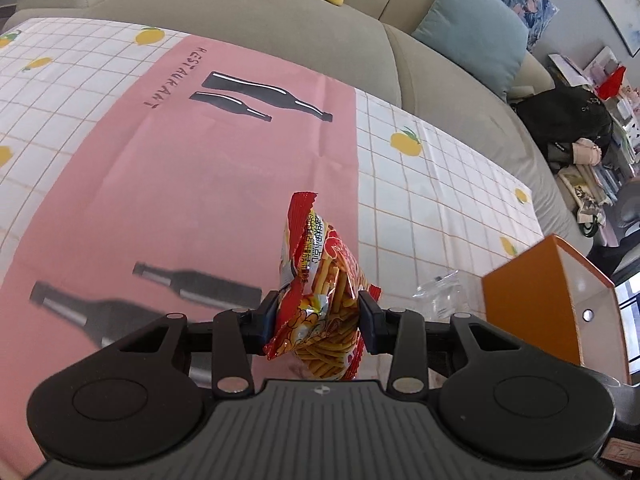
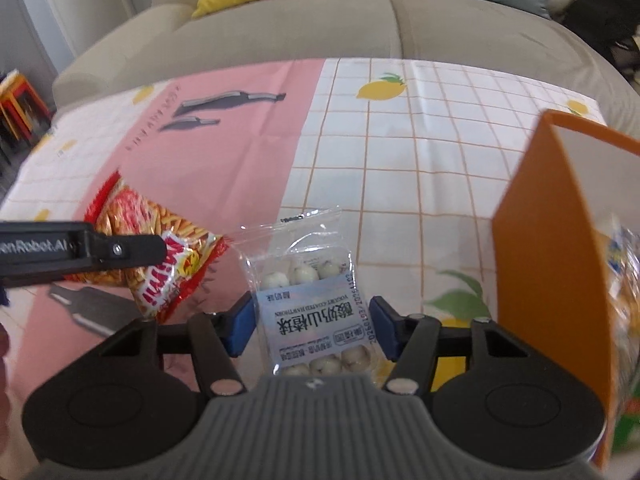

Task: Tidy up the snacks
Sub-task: 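Lift and carry the chip bag and candy packet over the orange box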

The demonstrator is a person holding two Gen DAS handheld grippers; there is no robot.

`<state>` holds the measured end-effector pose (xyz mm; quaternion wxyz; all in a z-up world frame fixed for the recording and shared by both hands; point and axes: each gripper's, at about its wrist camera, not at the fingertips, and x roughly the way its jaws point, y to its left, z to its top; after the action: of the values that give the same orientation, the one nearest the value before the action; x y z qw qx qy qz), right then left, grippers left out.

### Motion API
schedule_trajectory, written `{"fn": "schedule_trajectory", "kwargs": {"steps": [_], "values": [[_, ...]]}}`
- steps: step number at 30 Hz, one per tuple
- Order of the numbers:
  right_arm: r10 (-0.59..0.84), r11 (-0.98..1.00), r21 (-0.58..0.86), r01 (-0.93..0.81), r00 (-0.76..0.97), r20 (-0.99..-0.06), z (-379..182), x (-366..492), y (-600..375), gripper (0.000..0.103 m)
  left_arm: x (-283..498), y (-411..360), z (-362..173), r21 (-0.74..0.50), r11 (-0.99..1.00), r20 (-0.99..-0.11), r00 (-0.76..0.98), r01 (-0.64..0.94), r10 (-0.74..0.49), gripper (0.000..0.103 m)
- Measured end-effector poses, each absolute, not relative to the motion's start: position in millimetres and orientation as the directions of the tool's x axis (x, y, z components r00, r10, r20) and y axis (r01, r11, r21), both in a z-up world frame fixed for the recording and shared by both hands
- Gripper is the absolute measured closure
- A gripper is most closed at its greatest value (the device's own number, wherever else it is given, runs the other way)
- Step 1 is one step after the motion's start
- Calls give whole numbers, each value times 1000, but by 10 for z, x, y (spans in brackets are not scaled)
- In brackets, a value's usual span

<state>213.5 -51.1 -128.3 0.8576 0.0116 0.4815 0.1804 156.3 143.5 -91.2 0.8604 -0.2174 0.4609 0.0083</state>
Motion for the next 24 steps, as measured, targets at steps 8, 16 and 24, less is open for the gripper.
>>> {"fn": "schedule_trajectory", "kwargs": {"steps": [8, 16, 24], "values": [[364, 930, 268, -253, 507, -782, -900, 1760, -834, 47, 1316, 1218, -670, -385, 906, -778, 589, -175, -217, 58], [376, 927, 288, -242, 595, -711, -394, 1527, -1261, 48, 1262, 883, -324, -409, 909, -730, 627, -83, -272, 58], [281, 959, 230, -167, 672, -685, -63, 1539, -1919, 48, 1404, 249, 1, -403, 911, -680, 638, 85, -361, 58]]}}
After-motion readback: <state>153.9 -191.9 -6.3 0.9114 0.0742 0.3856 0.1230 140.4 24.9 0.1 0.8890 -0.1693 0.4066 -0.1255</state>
